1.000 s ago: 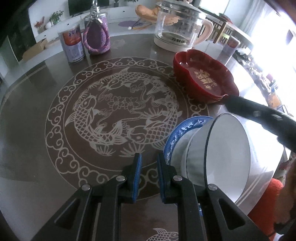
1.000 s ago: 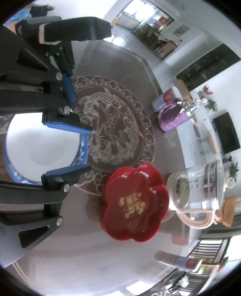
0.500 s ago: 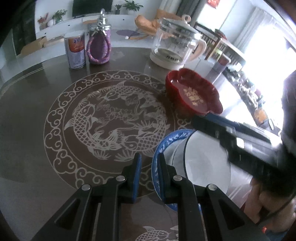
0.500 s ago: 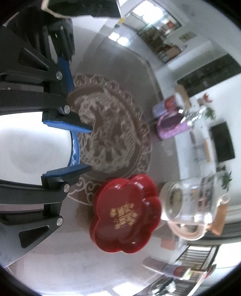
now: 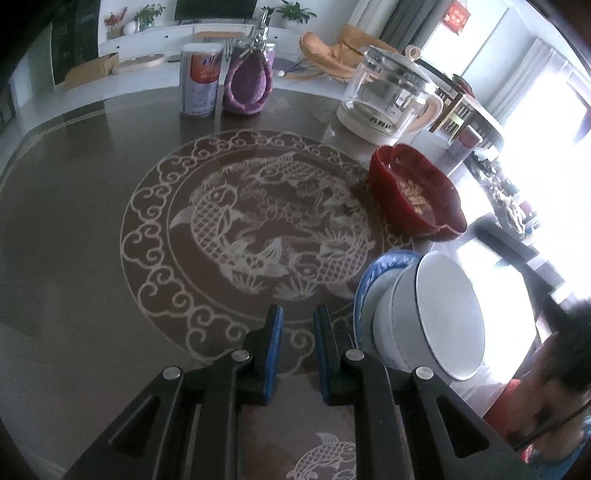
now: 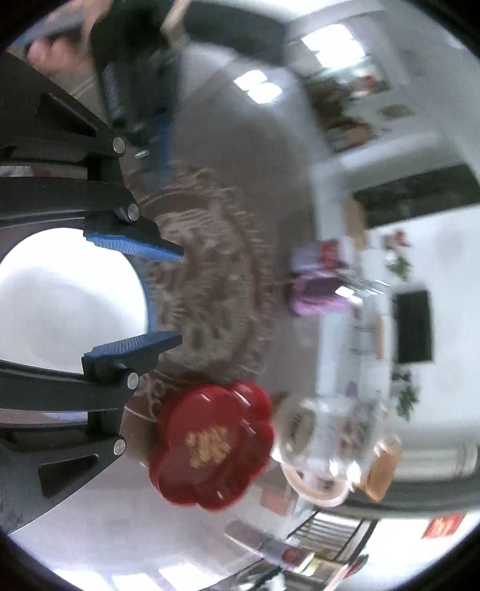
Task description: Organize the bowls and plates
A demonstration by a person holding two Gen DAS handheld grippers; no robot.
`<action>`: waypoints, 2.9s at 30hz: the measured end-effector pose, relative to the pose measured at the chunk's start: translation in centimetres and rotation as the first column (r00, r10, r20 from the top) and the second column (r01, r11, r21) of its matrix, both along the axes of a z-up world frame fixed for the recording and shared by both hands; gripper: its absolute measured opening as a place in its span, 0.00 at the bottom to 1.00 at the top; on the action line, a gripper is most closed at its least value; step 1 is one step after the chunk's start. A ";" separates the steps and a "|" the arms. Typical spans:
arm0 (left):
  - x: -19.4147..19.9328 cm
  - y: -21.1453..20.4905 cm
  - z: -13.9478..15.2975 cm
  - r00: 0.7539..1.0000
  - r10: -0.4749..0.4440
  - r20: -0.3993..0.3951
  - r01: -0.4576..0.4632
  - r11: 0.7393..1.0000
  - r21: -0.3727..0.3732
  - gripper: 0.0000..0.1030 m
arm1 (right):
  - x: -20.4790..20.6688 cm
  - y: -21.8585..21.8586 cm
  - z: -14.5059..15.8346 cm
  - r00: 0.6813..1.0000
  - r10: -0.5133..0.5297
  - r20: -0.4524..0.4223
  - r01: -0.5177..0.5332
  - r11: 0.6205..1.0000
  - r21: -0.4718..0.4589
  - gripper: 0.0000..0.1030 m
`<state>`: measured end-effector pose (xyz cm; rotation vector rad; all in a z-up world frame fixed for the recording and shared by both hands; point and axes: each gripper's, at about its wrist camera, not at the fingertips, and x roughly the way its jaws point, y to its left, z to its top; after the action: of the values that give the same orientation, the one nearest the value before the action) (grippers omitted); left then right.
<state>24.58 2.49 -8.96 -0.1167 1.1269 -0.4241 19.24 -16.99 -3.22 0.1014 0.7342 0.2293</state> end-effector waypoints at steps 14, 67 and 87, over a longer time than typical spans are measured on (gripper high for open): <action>-3.3 -2.7 0.8 0.995 -0.035 0.095 0.033 0.999 0.021 0.15 | -8.3 -9.7 -3.7 0.964 -0.257 -0.072 0.265 0.951 0.161 0.61; -2.8 0.5 -8.5 0.980 0.069 0.185 -0.115 0.961 0.250 0.93 | -15.0 -11.0 -12.2 0.932 -0.336 -0.134 0.345 0.937 0.051 0.69; 3.9 2.6 -9.1 0.974 -0.049 0.221 -0.005 0.972 0.235 1.00 | -15.1 -10.6 -12.3 0.926 -0.361 -0.112 0.368 0.929 0.041 0.69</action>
<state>28.52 5.09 -18.06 0.1488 0.9463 -0.3125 4.17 -27.61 -15.56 0.3081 0.7967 -0.1110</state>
